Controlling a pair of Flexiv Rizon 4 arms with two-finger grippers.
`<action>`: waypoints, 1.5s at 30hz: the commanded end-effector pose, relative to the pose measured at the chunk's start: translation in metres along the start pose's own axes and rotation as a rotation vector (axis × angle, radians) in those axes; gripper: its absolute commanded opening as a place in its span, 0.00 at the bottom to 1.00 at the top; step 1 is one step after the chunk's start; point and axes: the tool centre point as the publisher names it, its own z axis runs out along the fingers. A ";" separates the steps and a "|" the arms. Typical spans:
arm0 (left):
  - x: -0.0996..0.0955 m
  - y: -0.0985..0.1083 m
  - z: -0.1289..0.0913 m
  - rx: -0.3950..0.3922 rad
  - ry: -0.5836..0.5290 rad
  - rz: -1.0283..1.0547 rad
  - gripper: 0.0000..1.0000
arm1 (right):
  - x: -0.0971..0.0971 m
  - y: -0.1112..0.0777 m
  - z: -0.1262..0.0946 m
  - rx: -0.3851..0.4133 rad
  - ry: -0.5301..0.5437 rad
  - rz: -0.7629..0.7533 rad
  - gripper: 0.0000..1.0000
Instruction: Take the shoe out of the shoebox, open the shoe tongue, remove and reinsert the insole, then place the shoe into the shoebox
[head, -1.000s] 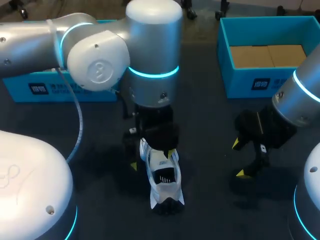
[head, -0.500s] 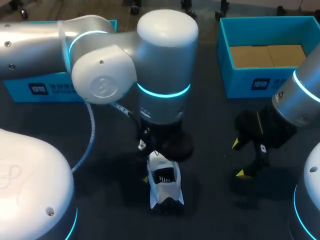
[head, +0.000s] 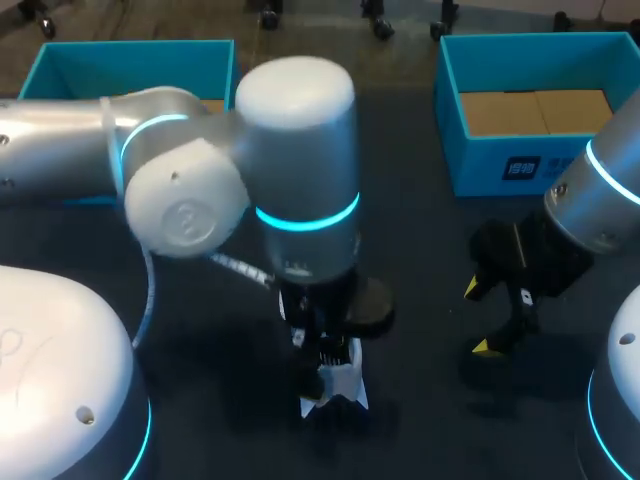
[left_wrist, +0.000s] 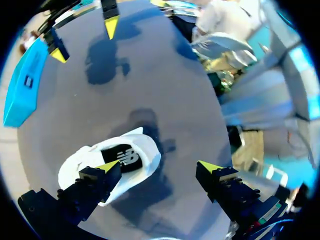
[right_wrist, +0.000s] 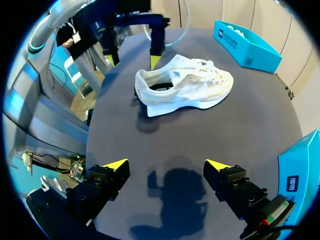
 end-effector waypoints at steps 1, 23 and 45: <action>0.010 0.001 0.005 -0.001 -0.132 -0.096 1.00 | 0.000 0.000 0.001 0.001 -0.001 -0.001 1.00; -0.010 -0.010 0.054 -0.025 -0.077 -0.231 1.00 | 0.000 0.000 0.001 0.001 -0.001 -0.001 1.00; -0.013 -0.010 0.089 -0.038 -0.108 -0.340 0.70 | 0.000 0.000 0.001 0.001 -0.001 -0.001 1.00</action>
